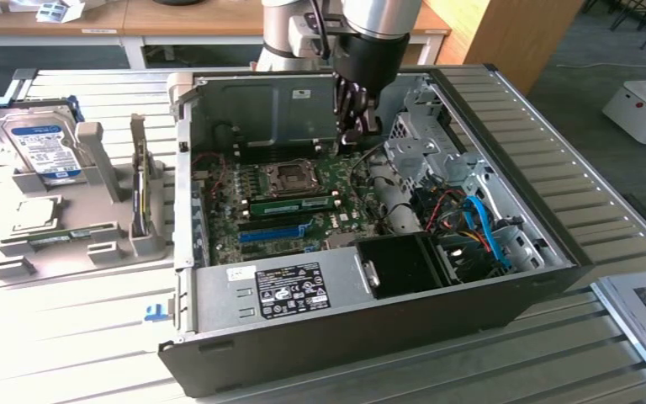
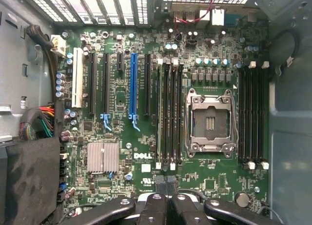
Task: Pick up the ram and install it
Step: 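Press down the ram until it locks into place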
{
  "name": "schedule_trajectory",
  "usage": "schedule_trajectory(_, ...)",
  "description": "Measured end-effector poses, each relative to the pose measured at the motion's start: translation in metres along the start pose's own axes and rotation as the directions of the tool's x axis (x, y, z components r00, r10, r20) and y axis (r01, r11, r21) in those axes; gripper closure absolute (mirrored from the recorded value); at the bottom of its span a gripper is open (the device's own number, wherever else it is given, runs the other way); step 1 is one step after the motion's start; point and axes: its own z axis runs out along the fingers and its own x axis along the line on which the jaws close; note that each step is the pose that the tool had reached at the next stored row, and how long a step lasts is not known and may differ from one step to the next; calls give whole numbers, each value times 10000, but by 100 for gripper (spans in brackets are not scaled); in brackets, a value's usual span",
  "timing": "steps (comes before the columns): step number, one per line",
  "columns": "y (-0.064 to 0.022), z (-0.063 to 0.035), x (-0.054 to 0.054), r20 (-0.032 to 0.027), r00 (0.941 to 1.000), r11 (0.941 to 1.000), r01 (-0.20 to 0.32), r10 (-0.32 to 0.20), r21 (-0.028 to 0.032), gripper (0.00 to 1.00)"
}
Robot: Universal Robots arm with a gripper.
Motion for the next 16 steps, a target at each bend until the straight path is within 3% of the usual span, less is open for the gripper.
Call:
schedule_trajectory(5,-2,46,1,28,10000,10000,1,-1,0,90)
schedule_trajectory(16,-5,144,3,30,10000,10000,1,-1,-1,90)
